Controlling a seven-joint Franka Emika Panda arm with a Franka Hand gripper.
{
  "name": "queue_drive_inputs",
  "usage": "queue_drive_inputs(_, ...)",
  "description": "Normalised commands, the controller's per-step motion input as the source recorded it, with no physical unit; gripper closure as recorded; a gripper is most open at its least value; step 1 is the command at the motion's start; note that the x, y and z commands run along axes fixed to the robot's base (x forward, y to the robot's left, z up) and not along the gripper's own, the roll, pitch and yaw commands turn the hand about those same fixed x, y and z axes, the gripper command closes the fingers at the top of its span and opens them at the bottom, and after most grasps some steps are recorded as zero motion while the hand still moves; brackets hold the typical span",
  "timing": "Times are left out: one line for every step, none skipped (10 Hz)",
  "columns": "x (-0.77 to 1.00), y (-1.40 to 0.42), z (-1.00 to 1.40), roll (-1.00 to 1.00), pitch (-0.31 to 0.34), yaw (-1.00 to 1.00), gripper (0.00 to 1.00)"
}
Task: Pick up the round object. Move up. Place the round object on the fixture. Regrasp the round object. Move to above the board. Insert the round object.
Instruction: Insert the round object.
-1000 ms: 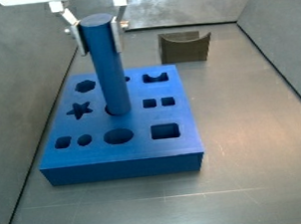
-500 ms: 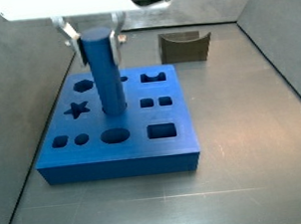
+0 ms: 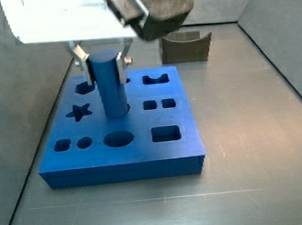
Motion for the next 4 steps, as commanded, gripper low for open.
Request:
queue_drive_inputs(-0.08, -0.10, -0.32, 0.16, 0.000, 0.00, 1.00)
queue_drive_inputs(-0.04, 0.00, -0.05, 0.01, -0.020, 0.00, 1.00)
queue_drive_inputs(0.04, 0.03, -0.10, 0.11, 0.000, 0.13, 1.00)
queue_drive_inputs(0.00, 0.00, 0.00, 0.00, 0.000, 0.00, 1.00)
